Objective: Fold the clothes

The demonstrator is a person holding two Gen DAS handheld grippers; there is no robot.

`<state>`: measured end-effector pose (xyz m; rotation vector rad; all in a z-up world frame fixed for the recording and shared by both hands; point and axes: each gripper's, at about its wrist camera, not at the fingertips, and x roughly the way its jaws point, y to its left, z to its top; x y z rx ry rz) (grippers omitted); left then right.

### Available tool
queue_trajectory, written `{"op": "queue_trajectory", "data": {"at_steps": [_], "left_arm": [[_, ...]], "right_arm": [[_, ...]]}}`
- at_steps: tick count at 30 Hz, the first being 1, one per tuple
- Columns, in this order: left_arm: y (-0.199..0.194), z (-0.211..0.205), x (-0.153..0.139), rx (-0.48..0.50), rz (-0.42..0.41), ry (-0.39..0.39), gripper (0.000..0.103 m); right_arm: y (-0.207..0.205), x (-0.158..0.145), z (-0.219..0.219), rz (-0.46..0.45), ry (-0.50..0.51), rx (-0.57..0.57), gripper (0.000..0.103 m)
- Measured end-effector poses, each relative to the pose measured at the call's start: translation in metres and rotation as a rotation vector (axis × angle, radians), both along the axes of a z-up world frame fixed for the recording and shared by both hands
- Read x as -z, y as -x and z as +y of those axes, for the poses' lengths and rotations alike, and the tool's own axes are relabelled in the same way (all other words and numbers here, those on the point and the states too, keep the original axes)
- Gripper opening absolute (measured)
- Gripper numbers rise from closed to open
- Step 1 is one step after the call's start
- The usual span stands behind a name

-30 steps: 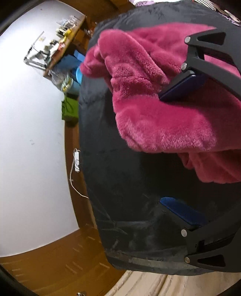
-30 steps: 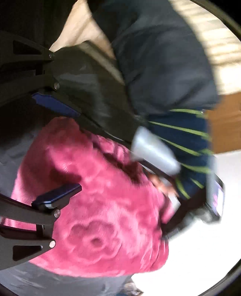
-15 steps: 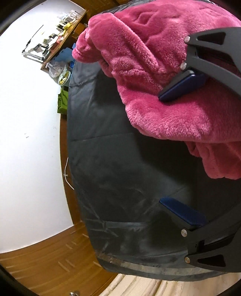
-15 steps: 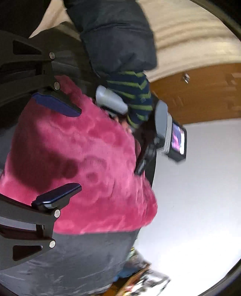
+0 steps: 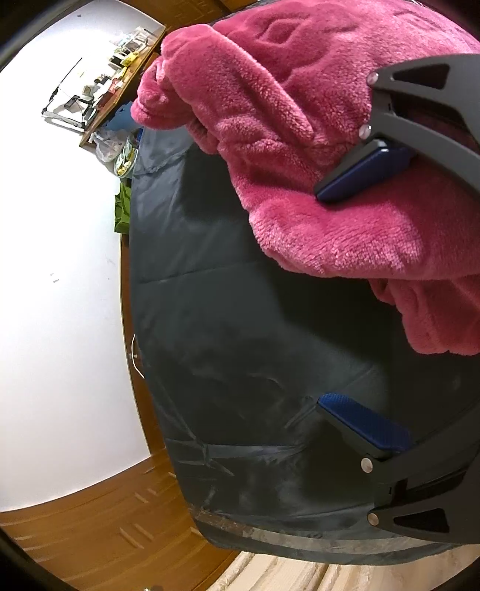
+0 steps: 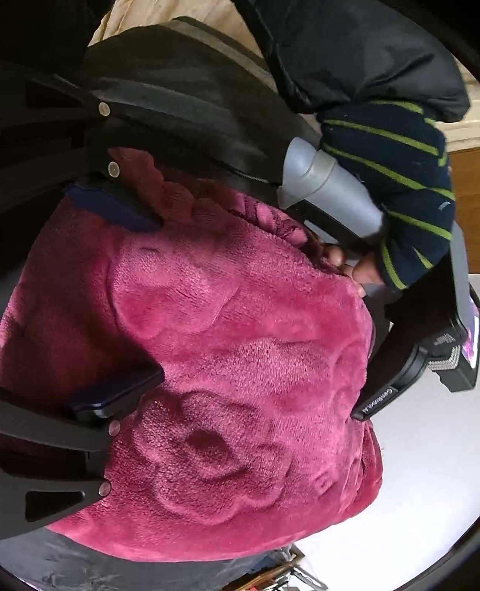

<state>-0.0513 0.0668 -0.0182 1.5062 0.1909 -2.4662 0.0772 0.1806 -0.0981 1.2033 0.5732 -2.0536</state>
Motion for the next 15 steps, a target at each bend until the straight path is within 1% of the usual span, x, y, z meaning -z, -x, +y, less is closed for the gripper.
{"op": "queue_trajectory", "data": {"at_steps": [3,6,8,9,12,15], "left_arm": [[0.000,0.000,-0.003,0.002,-0.010,0.005,0.103],[-0.001,-0.001,-0.008,-0.005,-0.020,0.000,0.103],[-0.005,-0.004,-0.014,-0.016,-0.023,0.002,0.103],[-0.007,-0.007,-0.018,-0.025,-0.026,0.004,0.103],[-0.019,-0.014,-0.037,-0.057,-0.010,-0.004,0.103],[-0.032,-0.014,-0.058,-0.067,0.025,-0.013,0.103]], "right_arm": [[0.000,0.000,0.004,-0.005,0.005,0.000,0.080],[0.004,-0.011,0.015,-0.054,0.051,-0.003,0.080],[0.007,-0.029,0.030,-0.080,0.114,-0.001,0.080],[0.008,-0.038,0.038,-0.078,0.143,0.000,0.080],[0.016,-0.068,0.066,-0.057,0.231,0.016,0.080],[0.032,-0.091,0.097,-0.027,0.282,0.071,0.080]]}}
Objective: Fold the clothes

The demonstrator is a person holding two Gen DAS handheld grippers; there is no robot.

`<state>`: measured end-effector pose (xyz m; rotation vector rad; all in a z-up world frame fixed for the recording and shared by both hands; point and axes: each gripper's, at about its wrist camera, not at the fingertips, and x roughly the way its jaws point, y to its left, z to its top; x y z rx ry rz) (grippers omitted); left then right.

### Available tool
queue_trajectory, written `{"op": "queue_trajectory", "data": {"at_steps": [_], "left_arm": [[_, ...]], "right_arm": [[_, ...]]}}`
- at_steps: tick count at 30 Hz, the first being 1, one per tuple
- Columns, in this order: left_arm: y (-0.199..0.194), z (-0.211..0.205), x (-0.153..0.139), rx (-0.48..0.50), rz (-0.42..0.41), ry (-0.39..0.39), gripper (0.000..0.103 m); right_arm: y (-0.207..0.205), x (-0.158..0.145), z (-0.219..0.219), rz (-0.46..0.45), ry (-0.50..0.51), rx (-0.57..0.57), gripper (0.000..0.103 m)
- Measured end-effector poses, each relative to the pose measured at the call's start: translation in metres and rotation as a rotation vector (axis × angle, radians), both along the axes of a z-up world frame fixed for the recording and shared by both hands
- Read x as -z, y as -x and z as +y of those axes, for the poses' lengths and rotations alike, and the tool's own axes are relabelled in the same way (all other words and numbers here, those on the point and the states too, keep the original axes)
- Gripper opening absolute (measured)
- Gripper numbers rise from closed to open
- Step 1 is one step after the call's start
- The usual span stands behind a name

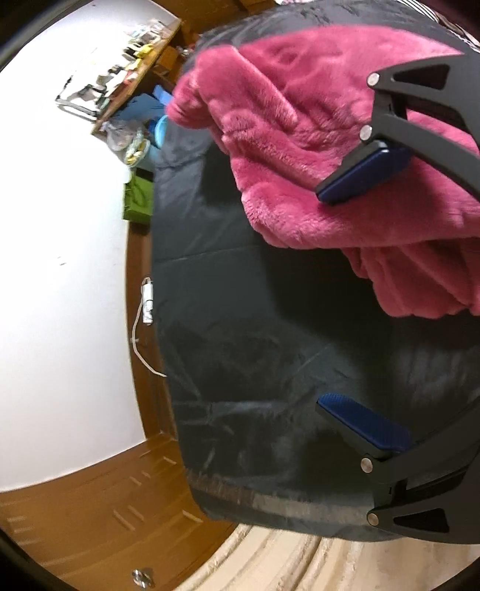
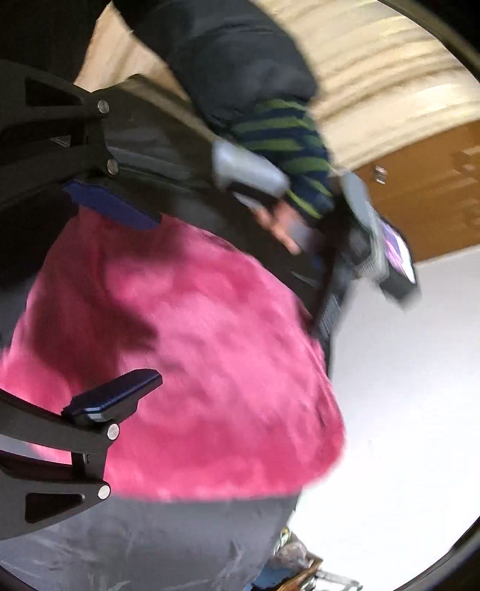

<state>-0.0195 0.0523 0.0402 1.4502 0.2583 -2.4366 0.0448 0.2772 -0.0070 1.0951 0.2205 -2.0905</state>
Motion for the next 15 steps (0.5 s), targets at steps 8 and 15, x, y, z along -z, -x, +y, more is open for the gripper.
{"op": "queue_trajectory", "data": {"at_steps": [8,15], "left_arm": [[-0.035,0.048,-0.033,0.151,0.052,-0.047,0.103],[-0.036,0.075,0.010,0.217,-0.052,-0.099,0.103]], "right_arm": [[0.053,-0.029,0.072,-0.015,0.021,0.181,0.080],[0.061,0.003,0.054,-0.079,-0.026,0.130,0.080]]}}
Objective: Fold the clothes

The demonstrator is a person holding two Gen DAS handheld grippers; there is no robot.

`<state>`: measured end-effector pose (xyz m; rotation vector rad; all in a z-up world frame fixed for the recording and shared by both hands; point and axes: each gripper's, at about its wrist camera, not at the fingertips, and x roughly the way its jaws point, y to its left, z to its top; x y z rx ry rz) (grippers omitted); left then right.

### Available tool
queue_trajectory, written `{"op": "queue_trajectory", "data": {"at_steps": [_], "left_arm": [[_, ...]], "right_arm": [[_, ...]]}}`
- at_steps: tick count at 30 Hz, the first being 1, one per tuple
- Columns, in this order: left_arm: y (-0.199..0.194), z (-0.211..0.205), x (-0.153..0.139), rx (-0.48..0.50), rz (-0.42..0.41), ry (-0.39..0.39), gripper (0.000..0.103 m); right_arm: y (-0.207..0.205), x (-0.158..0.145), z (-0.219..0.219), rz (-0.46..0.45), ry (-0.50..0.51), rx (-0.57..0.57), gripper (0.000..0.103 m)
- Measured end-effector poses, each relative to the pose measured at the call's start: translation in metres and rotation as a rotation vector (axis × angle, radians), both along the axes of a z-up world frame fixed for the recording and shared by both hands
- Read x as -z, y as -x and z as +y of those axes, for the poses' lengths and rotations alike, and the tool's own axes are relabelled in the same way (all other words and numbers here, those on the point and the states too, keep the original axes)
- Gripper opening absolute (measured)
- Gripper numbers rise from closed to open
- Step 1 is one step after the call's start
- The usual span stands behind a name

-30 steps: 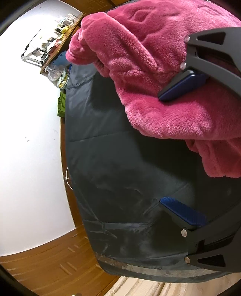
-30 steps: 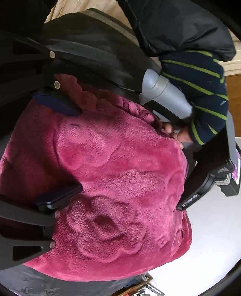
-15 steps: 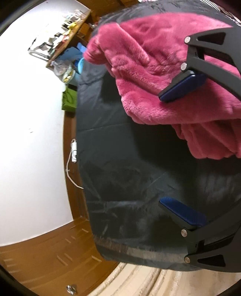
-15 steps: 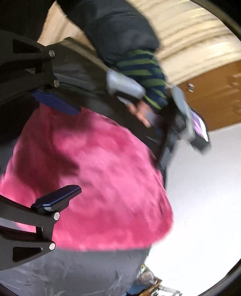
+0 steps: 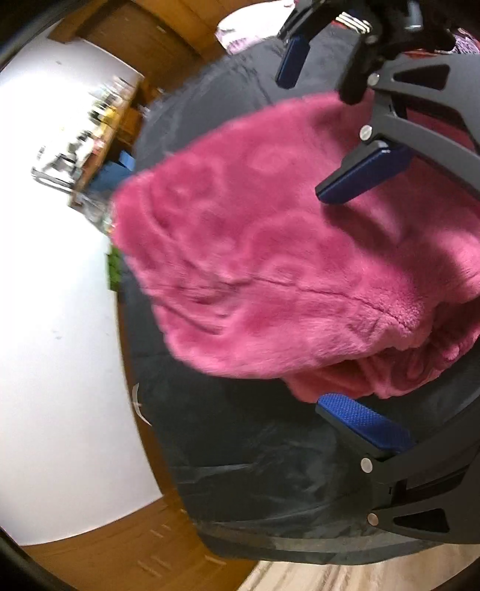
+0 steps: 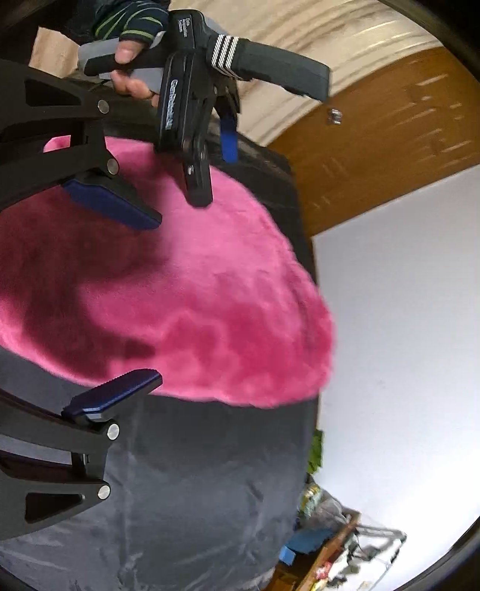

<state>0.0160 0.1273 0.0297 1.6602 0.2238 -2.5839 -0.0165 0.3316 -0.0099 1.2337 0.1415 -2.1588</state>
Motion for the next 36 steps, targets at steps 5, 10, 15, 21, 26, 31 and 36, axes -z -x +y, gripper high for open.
{"op": "queue_trajectory", "data": {"at_steps": [5,10,15,21,26,31,36], "left_arm": [[0.006,-0.017,0.031,-0.050,-0.042,-0.126,0.103],[0.011,-0.016,0.044,-0.036,-0.028,-0.131,0.103],[0.011,-0.015,0.050,-0.032,0.005,-0.118,0.103],[0.010,-0.017,0.051,-0.045,0.020,-0.124,0.103],[0.004,-0.025,0.037,-0.083,0.006,-0.134,0.103],[-0.009,-0.043,0.024,-0.135,0.011,-0.164,0.103],[-0.018,-0.074,0.021,-0.184,0.034,-0.219,0.103]], "right_arm": [[0.003,0.029,-0.016,-0.006,-0.063,-0.034,0.080],[0.010,0.058,-0.031,-0.033,-0.102,-0.070,0.094],[0.003,0.074,-0.048,0.016,-0.188,-0.101,0.103],[0.001,0.074,-0.045,0.018,-0.170,-0.103,0.103],[0.000,0.053,-0.023,-0.013,-0.061,-0.077,0.103],[0.007,0.037,0.021,-0.043,0.064,0.018,0.103],[0.018,0.034,0.053,-0.050,0.120,0.079,0.103]]}}
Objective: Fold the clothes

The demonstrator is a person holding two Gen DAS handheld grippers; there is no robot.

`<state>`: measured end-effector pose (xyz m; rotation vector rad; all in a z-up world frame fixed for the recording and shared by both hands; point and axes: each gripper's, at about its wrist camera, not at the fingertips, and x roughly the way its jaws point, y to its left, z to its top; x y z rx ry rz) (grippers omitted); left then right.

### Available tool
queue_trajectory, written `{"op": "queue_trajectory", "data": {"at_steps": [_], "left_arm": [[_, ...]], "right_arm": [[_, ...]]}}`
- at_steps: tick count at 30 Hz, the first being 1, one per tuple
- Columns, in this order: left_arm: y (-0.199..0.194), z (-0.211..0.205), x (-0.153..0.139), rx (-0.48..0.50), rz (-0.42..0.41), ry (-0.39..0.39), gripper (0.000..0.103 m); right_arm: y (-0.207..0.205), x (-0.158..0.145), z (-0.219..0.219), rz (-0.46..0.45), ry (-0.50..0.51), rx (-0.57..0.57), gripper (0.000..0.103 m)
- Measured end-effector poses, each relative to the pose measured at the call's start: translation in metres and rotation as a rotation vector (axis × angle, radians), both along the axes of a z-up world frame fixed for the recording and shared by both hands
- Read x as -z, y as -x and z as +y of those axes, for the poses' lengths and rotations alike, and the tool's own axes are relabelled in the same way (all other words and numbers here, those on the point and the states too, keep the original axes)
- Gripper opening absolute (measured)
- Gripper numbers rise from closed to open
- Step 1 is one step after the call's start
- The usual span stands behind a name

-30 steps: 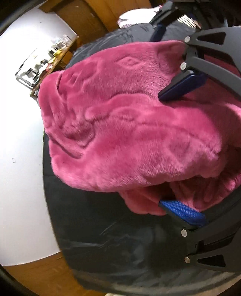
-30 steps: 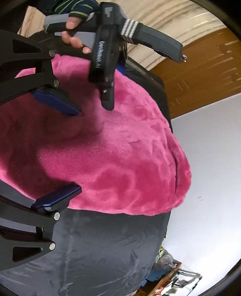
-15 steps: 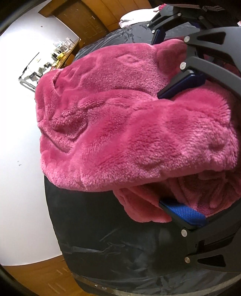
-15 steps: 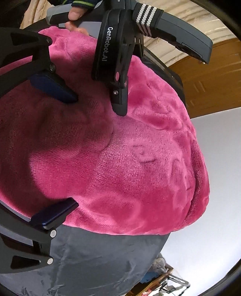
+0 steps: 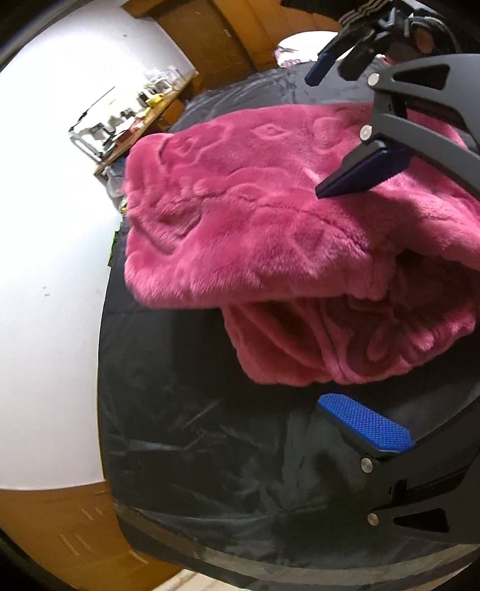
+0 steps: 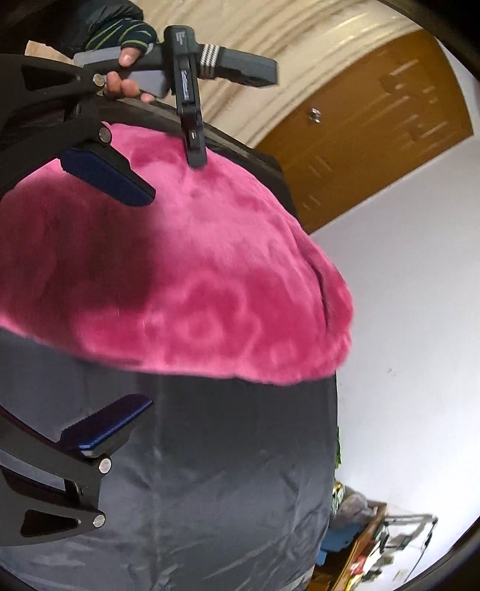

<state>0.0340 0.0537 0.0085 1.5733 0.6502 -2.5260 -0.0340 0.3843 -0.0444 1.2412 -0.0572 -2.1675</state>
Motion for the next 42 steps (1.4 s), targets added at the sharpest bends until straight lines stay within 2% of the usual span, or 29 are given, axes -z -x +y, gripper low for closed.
{"op": "queue_trajectory", "data": {"at_steps": [2,7,12,15,20,25,28,30,31,34,42], "left_arm": [[0.004,-0.007,0.004,-0.007,-0.012,-0.021,0.103],[0.005,-0.002,0.013,-0.004,-0.015,-0.017,0.103],[-0.006,-0.006,0.016,-0.017,0.002,-0.058,0.103],[-0.015,-0.013,0.008,-0.046,0.035,-0.104,0.103],[-0.029,-0.030,-0.005,-0.088,0.073,-0.135,0.103],[-0.019,-0.035,0.015,-0.070,0.017,-0.135,0.103],[-0.009,-0.039,0.028,-0.086,0.019,-0.163,0.103],[-0.002,-0.041,0.037,-0.089,0.024,-0.171,0.103],[0.000,-0.043,0.042,-0.088,0.018,-0.195,0.103],[0.005,-0.052,0.060,-0.103,0.000,-0.327,0.103],[0.000,-0.075,0.087,-0.062,0.060,-0.662,0.103]], "right_arm": [[0.004,0.003,0.008,-0.024,0.003,0.014,0.103],[0.016,0.012,0.010,-0.099,0.027,0.021,0.103],[0.030,0.030,0.009,-0.192,0.094,0.023,0.103],[0.034,0.036,0.008,-0.221,0.138,0.010,0.103],[0.045,0.051,-0.002,-0.269,0.167,-0.016,0.103],[0.053,0.069,-0.007,-0.355,0.238,-0.034,0.103],[0.056,0.080,-0.009,-0.413,0.279,-0.044,0.103],[0.055,0.080,-0.012,-0.419,0.287,-0.056,0.103],[0.054,0.080,-0.013,-0.419,0.289,-0.062,0.103],[0.052,0.080,-0.021,-0.413,0.291,-0.084,0.103],[0.049,0.085,-0.028,-0.416,0.321,-0.108,0.103]]}}
